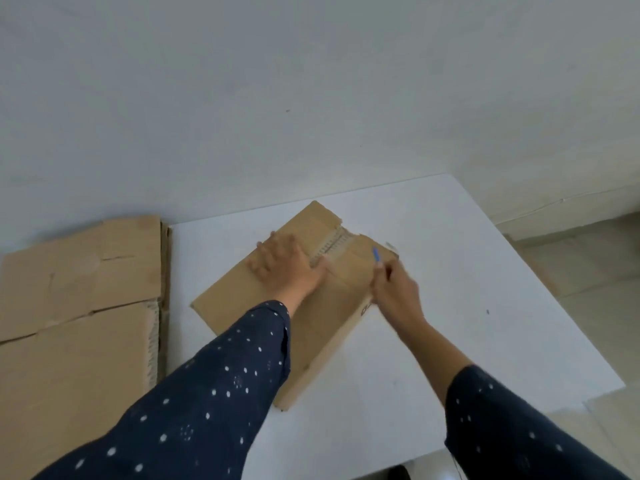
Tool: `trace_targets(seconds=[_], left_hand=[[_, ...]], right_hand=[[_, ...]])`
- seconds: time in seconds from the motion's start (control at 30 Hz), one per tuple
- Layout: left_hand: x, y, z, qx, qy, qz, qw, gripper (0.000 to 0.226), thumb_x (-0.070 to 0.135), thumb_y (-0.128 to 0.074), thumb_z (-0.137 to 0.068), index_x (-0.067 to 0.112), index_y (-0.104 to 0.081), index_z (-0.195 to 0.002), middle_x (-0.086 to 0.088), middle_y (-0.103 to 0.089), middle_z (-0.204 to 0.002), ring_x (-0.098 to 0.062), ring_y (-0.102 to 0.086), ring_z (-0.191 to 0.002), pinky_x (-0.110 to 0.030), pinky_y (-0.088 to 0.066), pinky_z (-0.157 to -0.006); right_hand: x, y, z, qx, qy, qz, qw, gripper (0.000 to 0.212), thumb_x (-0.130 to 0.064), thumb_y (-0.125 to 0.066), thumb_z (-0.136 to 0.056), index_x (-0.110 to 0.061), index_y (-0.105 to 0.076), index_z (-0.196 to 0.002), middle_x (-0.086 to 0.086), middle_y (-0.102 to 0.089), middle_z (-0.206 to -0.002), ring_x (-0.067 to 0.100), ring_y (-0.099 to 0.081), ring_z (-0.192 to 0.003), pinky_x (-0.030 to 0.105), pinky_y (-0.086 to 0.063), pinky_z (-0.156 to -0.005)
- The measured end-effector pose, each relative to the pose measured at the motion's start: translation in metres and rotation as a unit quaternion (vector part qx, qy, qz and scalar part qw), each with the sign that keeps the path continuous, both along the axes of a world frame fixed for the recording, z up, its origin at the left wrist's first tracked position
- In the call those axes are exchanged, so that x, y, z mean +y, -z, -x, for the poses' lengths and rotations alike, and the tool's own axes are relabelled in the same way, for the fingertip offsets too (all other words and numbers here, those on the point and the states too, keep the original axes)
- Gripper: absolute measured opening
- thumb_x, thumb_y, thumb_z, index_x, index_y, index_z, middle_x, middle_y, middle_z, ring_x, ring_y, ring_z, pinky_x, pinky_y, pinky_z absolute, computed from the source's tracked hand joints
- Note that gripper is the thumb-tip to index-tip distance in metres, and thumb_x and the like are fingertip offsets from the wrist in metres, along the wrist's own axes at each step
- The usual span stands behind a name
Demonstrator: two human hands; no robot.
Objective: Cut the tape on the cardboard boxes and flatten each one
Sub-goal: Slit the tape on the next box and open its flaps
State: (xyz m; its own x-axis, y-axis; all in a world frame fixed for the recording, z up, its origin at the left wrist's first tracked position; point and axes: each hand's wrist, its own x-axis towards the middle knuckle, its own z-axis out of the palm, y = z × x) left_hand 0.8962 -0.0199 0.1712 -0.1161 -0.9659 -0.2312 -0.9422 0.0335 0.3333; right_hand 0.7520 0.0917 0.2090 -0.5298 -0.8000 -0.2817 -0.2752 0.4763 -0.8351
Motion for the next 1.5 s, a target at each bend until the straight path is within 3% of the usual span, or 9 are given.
trace_targets(seconds=[0.1, 0.23, 0.5, 0.7, 0.8, 0.9, 1.2, 1.43, 1.5], left_hand=[[0.031, 0.004, 0.046, -0.007, 0.035, 0.003, 0.999, 0.091, 0.077, -0.027, -0.091, 0.023, -0.004, -0.161, -0.013, 0.012, -0.167, -0.046, 0.019, -0.149, -0.073, 0.014, -0.110], [0.049, 0.020, 0.072, -0.058, 0.024, 0.021, 0.998, 0.086, 0.070, -0.020, -0.096, 0.017, -0.002, -0.160, -0.015, 0.015, -0.166, -0.048, 0.022, -0.147, -0.077, 0.011, -0.109], [0.041, 0.029, 0.067, -0.096, 0.070, 0.055, 0.991, 0.075, 0.065, -0.014, -0.098, 0.021, -0.008, -0.158, -0.006, 0.007, -0.168, -0.044, 0.013, -0.151, -0.074, 0.002, -0.114], [0.026, 0.026, 0.033, -0.110, 0.170, 0.121, 0.972, 0.075, 0.065, -0.010, -0.095, 0.025, -0.020, -0.158, 0.002, -0.015, -0.167, -0.032, -0.006, -0.154, -0.068, -0.004, -0.117], [0.023, 0.021, 0.042, -0.076, 0.075, 0.148, 0.983, 0.066, 0.059, -0.014, -0.097, 0.026, -0.034, -0.151, 0.005, -0.031, -0.160, -0.021, -0.023, -0.150, -0.067, -0.007, -0.117], [0.023, 0.022, 0.063, -0.033, -0.045, 0.118, 0.991, 0.061, 0.055, -0.015, -0.099, 0.028, -0.029, -0.152, 0.005, -0.023, -0.162, -0.019, -0.015, -0.151, -0.067, -0.001, -0.116], [0.019, 0.034, 0.066, -0.045, -0.060, 0.130, 0.989, 0.061, 0.056, -0.013, -0.098, 0.032, -0.028, -0.152, 0.005, -0.023, -0.163, -0.021, -0.015, -0.152, -0.066, -0.010, -0.118], [0.018, 0.035, 0.069, -0.058, -0.046, 0.118, 0.990, 0.055, 0.049, -0.021, -0.104, 0.035, -0.022, -0.157, 0.008, -0.017, -0.166, -0.021, -0.009, -0.154, -0.064, -0.008, -0.119], [0.018, 0.035, 0.070, -0.063, -0.048, 0.118, 0.990, 0.055, 0.048, -0.020, -0.104, 0.034, -0.023, -0.157, 0.007, -0.018, -0.166, -0.022, -0.009, -0.155, -0.064, -0.010, -0.119]], right_hand=[[-0.036, -0.001, 0.042, 0.117, -0.017, 0.004, 0.993, 0.019, -0.027, -0.035, -0.104, -0.013, -0.048, -0.101, 0.006, -0.059, -0.099, 0.026, -0.055, -0.090, 0.036, -0.042, -0.070], [-0.060, 0.004, 0.070, 0.084, -0.123, -0.092, 0.985, 0.025, -0.031, -0.029, -0.106, -0.012, -0.044, -0.110, 0.001, -0.054, -0.086, 0.015, -0.050, -0.069, 0.030, -0.038, -0.056], [-0.072, 0.016, 0.088, 0.187, -0.233, -0.119, 0.947, 0.029, -0.032, -0.025, -0.106, -0.011, -0.046, -0.107, 0.001, -0.056, -0.084, 0.013, -0.049, -0.067, 0.027, -0.031, -0.054], [-0.079, 0.016, 0.097, 0.082, -0.283, -0.166, 0.941, 0.026, -0.024, -0.033, -0.102, -0.008, -0.052, -0.110, 0.008, -0.062, -0.104, 0.028, -0.070, -0.088, 0.043, -0.057, -0.086], [-0.096, 0.019, 0.101, 0.160, -0.275, -0.160, 0.934, 0.022, -0.016, -0.038, -0.099, -0.006, -0.057, -0.105, 0.007, -0.063, -0.088, 0.023, -0.066, -0.075, 0.036, -0.056, -0.067], [-0.112, 0.022, 0.102, 0.215, -0.276, -0.149, 0.925, 0.023, -0.018, -0.039, -0.101, -0.007, -0.060, -0.102, 0.003, -0.054, -0.077, 0.015, -0.051, -0.062, 0.027, -0.037, -0.050], [-0.118, 0.037, 0.100, 0.192, -0.301, -0.103, 0.928, 0.029, -0.020, -0.037, -0.102, -0.013, -0.065, -0.108, 0.008, -0.065, -0.099, 0.026, -0.063, -0.082, 0.030, -0.045, -0.064], [-0.122, 0.027, 0.110, 0.219, -0.353, -0.095, 0.905, 0.035, -0.021, -0.035, -0.102, -0.010, -0.068, -0.103, 0.011, -0.068, -0.099, 0.027, -0.065, -0.082, 0.038, -0.055, -0.075], [-0.124, 0.019, 0.115, 0.208, -0.376, -0.093, 0.898, 0.036, -0.019, -0.036, -0.103, -0.006, -0.069, -0.102, 0.012, -0.068, -0.096, 0.023, -0.060, -0.073, 0.035, -0.052, -0.071]])
